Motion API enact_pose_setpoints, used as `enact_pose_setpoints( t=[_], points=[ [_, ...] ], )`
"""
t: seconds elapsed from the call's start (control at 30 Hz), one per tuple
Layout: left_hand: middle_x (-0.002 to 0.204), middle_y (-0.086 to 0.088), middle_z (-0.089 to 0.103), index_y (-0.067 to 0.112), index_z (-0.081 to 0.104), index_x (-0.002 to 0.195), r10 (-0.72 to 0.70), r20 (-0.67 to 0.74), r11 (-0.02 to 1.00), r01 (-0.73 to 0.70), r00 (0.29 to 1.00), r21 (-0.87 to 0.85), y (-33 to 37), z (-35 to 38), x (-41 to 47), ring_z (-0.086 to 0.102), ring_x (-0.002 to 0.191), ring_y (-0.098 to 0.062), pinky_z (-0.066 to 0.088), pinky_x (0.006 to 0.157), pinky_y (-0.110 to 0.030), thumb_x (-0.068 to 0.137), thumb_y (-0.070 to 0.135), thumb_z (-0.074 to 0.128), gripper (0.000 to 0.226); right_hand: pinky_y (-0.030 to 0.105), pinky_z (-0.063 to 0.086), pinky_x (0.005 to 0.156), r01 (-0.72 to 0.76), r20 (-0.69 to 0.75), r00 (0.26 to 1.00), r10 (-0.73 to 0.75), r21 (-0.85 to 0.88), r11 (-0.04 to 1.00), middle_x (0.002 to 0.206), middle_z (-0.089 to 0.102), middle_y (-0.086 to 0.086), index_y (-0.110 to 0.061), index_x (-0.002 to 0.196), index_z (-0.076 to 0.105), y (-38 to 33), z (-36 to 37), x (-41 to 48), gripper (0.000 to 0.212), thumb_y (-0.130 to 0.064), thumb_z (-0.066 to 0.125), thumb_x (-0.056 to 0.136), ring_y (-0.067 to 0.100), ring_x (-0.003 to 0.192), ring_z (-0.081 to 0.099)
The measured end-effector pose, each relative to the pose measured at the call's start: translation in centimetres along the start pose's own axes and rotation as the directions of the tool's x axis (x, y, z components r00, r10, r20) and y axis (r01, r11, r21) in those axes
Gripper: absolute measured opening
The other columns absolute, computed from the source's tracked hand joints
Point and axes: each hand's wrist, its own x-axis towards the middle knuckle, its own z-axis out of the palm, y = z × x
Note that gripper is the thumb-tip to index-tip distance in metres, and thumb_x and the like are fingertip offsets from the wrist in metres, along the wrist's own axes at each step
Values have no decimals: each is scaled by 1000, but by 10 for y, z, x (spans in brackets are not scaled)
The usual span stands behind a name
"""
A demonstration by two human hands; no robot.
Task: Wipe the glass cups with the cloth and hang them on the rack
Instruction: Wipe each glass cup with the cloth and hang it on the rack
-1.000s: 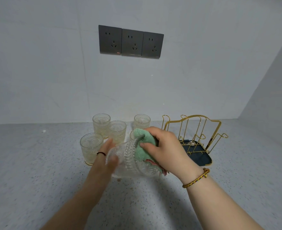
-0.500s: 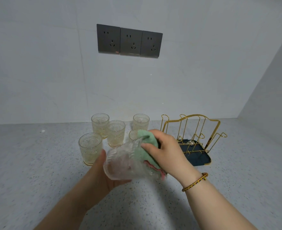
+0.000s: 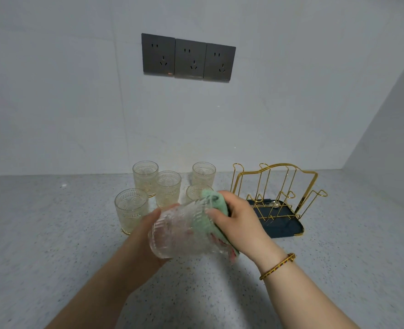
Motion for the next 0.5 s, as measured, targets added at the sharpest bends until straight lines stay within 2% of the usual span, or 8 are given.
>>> enact_pose_setpoints(
  t=[0.03, 0.1, 0.17, 0.27, 0.3, 0.37, 0.43, 0.5],
  points=[
    [92, -13, 73, 18, 77, 85, -58, -3, 998, 58, 998, 1, -2, 1, -1, 71, 73, -26, 58, 55, -33, 62, 51, 66, 42, 16, 46, 72, 68, -5, 998, -69, -73, 995, 80, 58, -14, -21, 91, 60, -2, 0, 0, 13, -10, 57, 86, 1, 75, 55],
    [77, -15, 71, 13, 74, 85, -165, -13, 985, 165, 986, 57, -6, -1, -1, 67, 56, -26, 54, 45, -29, 70, 57, 41, 57, 19, 46, 75, 198, 4, 979, -202, -220, 955, 86, 58, -12, -14, 101, 62, -4, -2, 0, 17, -11, 58, 85, 5, 80, 56],
    [63, -15, 66, 7, 67, 84, -191, -54, 977, 195, 980, 87, -8, 2, -2, 61, 47, -23, 51, 40, -25, 70, 54, 40, 57, 23, 47, 77, 216, 19, 976, -219, -252, 943, 90, 61, -6, -12, 104, 62, -4, -2, 0, 20, -13, 58, 85, 8, 85, 57],
    [69, -9, 73, 11, 64, 87, -58, -66, 996, 62, 996, 71, -11, 3, -3, 69, 54, -22, 55, 44, -28, 71, 42, 54, 37, 21, 47, 71, 40, -27, 999, -45, -178, 983, 83, 59, -6, -13, 101, 60, 3, 0, 1, 15, -15, 55, 87, 7, 77, 56],
    [74, -8, 74, 11, 64, 90, 0, -57, 998, 4, 998, 56, -11, 0, -2, 71, 60, -22, 57, 47, -30, 61, 41, 71, 43, 22, 47, 73, -47, -36, 998, 43, -116, 992, 82, 59, -6, -14, 99, 59, 6, 2, 2, 12, -16, 54, 88, 8, 78, 57],
    [89, -10, 73, 11, 62, 101, 37, -5, 997, -37, 999, 64, -9, -4, -1, 72, 73, -24, 58, 56, -32, 24, 33, 92, 85, 30, 50, 82, -185, 4, 983, 185, 53, 981, 84, 61, -3, -21, 89, 59, 12, 3, 1, 9, -14, 52, 89, 15, 86, 60],
    [94, -8, 72, 16, 65, 103, 21, 18, 999, -22, 1000, 45, -7, -7, -2, 71, 78, -23, 59, 60, -33, 15, 21, 91, 91, 32, 50, 83, -196, 27, 981, 195, 115, 974, 83, 62, -3, -25, 82, 58, 14, 4, 1, 17, -10, 54, 88, 16, 87, 60],
    [96, -8, 74, 17, 73, 95, -42, 29, 999, 42, 999, 4, -5, -4, -4, 72, 79, -23, 59, 59, -35, 27, 37, 92, 73, 26, 50, 78, -120, 5, 993, 120, 89, 989, 81, 62, -5, -23, 84, 59, 9, 4, 0, 15, -8, 56, 86, 13, 82, 60]
  ],
)
